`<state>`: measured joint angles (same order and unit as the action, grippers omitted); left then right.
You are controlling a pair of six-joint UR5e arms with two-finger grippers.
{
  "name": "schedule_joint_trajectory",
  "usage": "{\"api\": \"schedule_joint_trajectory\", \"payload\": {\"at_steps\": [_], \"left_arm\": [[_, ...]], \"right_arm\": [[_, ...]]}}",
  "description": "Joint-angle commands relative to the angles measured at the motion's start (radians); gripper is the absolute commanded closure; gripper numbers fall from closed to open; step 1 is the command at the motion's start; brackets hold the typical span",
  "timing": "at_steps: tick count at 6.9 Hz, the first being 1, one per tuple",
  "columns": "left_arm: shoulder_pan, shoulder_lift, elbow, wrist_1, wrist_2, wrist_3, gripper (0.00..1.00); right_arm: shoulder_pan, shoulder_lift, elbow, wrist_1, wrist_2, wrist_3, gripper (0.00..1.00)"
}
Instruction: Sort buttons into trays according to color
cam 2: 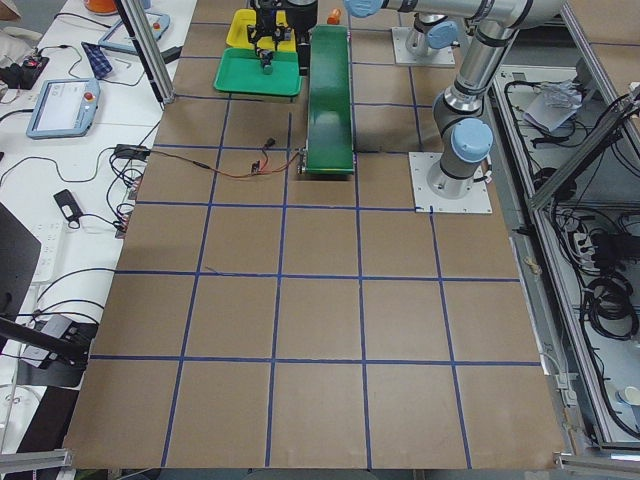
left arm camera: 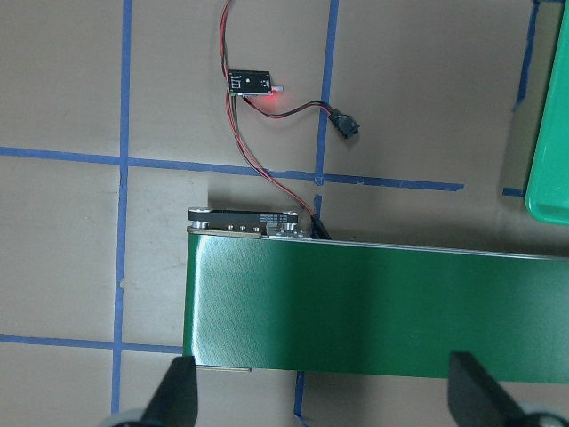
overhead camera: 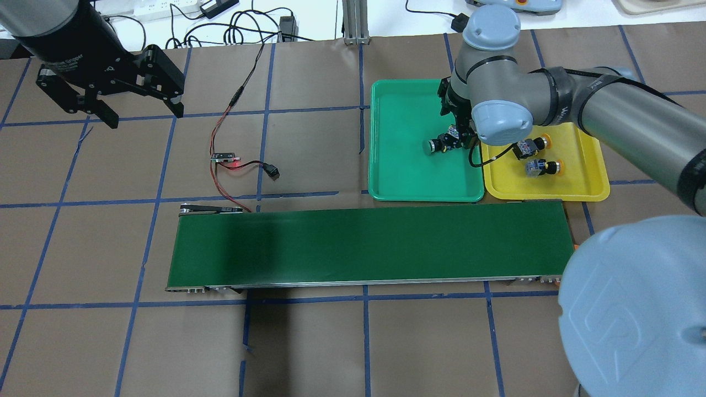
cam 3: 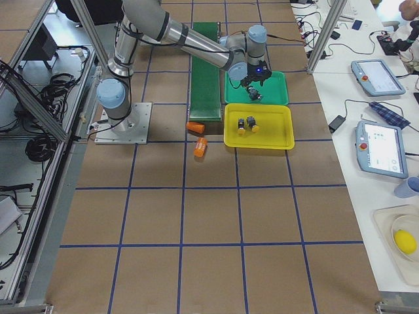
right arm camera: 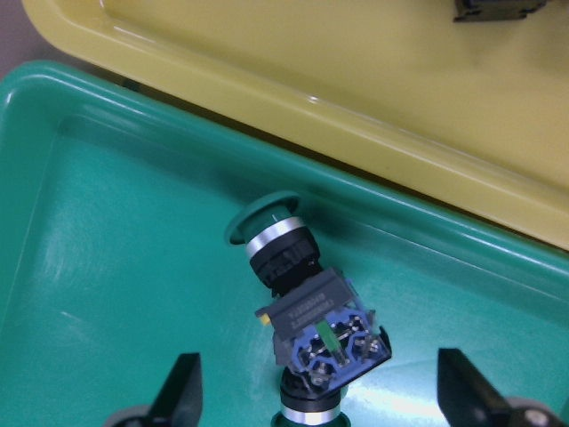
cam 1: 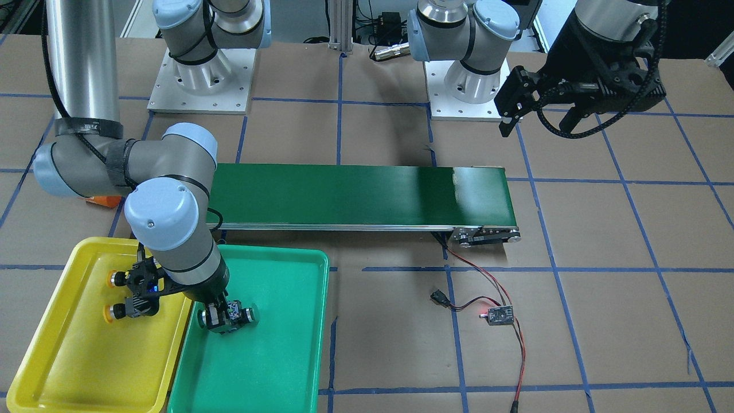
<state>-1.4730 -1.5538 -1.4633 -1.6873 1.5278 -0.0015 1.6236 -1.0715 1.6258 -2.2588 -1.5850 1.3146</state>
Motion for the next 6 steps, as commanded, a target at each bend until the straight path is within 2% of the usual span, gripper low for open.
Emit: {"api": "schedule_joint_trajectory", "payload": {"at_steps": [1, 3, 5, 6], "left_arm": [[0.000, -0.003, 0.003, 0.001, 0.000, 0.000, 0.00], [0.000, 0.000, 0.003, 0.006, -0.002, 0.000, 0.00], [0.000, 0.000, 0.000, 0.008, 0.000, 0.000, 0.00], [0.000, -0.003, 0.000, 0.008, 0.000, 0.000, 0.00]], "right_arm": [[-0.005, -0.053, 0.006, 0.037, -0.019, 0.000, 0.00], [-0.007, -0.157, 0.008, 0.186, -0.024, -0.002, 0.00], [-0.008, -0.307, 0.008, 0.423, -0.068, -0.134, 0.00], [-0.007, -0.373, 0.012, 0.517, -0.061, -0.171, 0.00]]}}
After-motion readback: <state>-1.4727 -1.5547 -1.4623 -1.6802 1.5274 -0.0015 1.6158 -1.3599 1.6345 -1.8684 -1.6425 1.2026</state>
